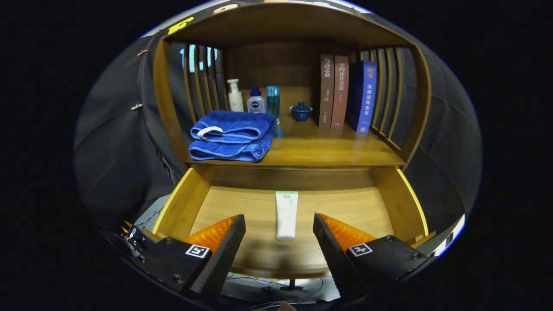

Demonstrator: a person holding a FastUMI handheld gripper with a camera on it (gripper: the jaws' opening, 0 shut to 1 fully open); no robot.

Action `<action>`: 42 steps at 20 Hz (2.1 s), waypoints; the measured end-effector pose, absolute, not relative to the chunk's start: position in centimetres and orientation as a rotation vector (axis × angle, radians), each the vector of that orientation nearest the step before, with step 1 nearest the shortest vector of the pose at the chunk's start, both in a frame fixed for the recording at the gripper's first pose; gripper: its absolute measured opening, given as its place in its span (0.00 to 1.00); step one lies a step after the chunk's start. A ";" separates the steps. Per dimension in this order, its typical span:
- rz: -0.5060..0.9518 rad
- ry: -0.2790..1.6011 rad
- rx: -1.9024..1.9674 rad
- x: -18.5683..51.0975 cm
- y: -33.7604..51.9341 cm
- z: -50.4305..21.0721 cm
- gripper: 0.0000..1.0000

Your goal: Pull open the drawer, take out the items inside it, and place them on the countertop above the cabinet.

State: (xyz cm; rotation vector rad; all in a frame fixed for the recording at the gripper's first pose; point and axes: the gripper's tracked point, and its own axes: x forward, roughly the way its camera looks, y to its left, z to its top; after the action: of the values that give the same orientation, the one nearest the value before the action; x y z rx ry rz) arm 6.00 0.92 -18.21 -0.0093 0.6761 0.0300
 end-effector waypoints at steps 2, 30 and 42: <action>0.021 0.762 -0.013 8.0 0.9 -20.0 1.00; -0.001 1.303 -0.066 12.6 -1.5 -31.9 0.58; 0.095 1.154 0.083 10.2 -0.3 -25.3 0.55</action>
State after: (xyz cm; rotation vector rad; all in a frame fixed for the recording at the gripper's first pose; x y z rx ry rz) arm 10.24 -0.30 -25.28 0.0831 1.1542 0.0949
